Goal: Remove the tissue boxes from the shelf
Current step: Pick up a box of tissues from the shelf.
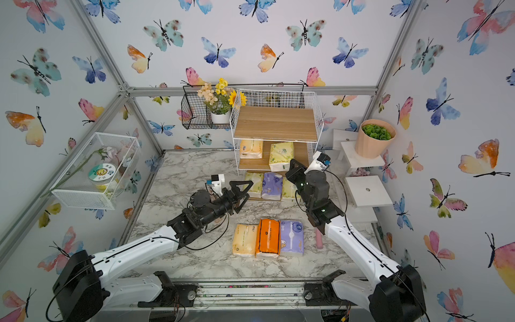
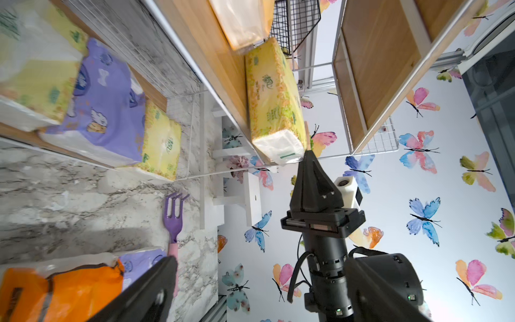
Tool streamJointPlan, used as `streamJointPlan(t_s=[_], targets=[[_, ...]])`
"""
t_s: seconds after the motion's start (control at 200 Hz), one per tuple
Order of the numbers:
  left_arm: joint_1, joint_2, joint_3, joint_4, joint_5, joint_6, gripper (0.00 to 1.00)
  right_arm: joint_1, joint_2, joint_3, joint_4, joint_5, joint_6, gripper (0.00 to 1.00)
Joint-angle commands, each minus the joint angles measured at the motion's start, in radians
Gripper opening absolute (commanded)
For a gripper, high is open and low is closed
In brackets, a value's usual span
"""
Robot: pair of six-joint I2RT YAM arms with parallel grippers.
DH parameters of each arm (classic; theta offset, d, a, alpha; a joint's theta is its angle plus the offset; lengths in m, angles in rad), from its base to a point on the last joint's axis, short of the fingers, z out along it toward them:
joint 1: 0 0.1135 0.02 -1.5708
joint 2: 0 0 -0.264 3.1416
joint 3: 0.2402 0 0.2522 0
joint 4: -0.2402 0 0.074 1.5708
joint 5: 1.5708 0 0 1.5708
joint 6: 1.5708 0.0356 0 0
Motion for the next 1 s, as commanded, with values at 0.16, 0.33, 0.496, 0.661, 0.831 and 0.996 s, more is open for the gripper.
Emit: streamJointPlan(t_s=[0.16, 0.33, 0.496, 0.661, 0.831, 0.996], targets=[[-0.016, 0.202, 0.180, 0.094, 0.034, -0.027, 0.99, -0.003, -0.077, -0.043, -0.076, -0.019, 0.038, 0.02], [-0.015, 0.296, 0.240, 0.133, 0.031, -0.067, 0.98, -0.003, -0.102, -0.054, -0.100, -0.035, 0.056, 0.03], [-0.014, 0.383, 0.317, 0.161, 0.052, -0.070, 0.99, -0.003, -0.123, -0.060, -0.119, -0.044, 0.059, 0.02], [-0.015, 0.431, 0.379, 0.110, 0.050, -0.071, 0.99, -0.003, -0.140, -0.063, -0.141, -0.054, 0.062, 0.02], [-0.014, 0.474, 0.397, 0.145, 0.054, -0.095, 0.87, -0.003, -0.155, -0.067, -0.160, -0.055, 0.070, 0.03], [-0.016, 0.499, 0.412, 0.167, 0.057, -0.095, 0.68, -0.003, -0.163, -0.079, -0.169, -0.063, 0.094, 0.02]])
